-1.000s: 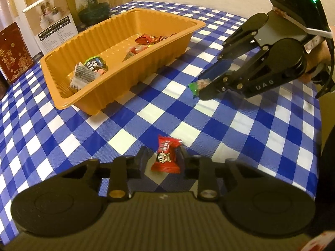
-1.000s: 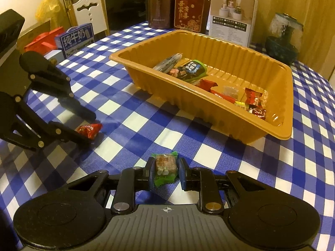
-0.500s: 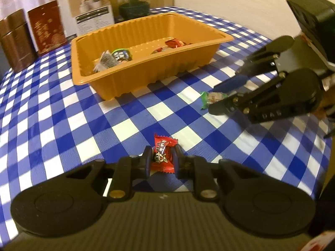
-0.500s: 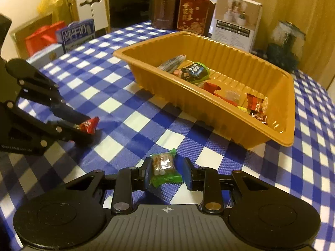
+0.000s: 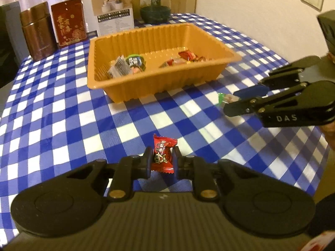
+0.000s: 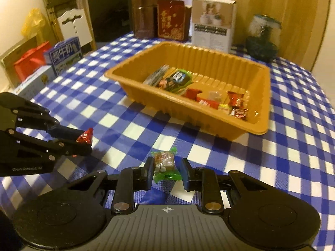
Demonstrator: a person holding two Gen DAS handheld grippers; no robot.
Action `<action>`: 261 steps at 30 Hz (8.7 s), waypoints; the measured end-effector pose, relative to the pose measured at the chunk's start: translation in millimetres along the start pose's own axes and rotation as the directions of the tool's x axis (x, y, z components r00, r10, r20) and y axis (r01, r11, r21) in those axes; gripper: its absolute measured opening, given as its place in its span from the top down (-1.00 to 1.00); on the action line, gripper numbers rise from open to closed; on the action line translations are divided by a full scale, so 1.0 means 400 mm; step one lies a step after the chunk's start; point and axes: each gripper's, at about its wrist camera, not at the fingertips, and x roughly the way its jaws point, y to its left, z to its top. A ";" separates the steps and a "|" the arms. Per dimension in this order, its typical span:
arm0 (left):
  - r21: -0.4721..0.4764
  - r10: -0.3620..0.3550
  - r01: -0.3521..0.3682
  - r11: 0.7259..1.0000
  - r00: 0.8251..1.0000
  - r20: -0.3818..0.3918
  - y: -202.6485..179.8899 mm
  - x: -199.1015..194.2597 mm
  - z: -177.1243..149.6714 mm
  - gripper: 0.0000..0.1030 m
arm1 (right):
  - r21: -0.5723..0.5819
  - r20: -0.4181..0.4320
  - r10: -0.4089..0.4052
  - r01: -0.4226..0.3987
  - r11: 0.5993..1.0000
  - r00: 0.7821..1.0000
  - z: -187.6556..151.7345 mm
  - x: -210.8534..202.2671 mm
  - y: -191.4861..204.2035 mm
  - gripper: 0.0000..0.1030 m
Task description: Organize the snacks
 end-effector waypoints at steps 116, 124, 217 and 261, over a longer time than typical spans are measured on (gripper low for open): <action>-0.160 0.109 -0.107 0.981 0.994 0.000 0.140 0.185 0.414 0.50 | 0.262 -0.002 -0.142 0.138 0.955 0.990 0.322 0.090 -0.215 0.46; -0.163 0.111 -0.110 0.981 0.994 0.001 0.149 0.185 0.408 0.50 | 0.262 0.011 -0.133 0.126 0.957 0.991 0.336 0.096 -0.211 0.46; -0.305 0.216 -0.182 0.935 0.973 0.084 -0.075 -0.354 0.129 -1.00 | 0.320 0.101 -0.198 0.156 0.934 0.975 0.074 -0.435 0.042 -0.36; -0.292 0.220 -0.191 0.937 0.973 0.070 -0.164 -0.452 0.023 -1.00 | 0.296 0.088 -0.212 0.178 0.938 0.973 -0.058 -0.525 0.133 -0.36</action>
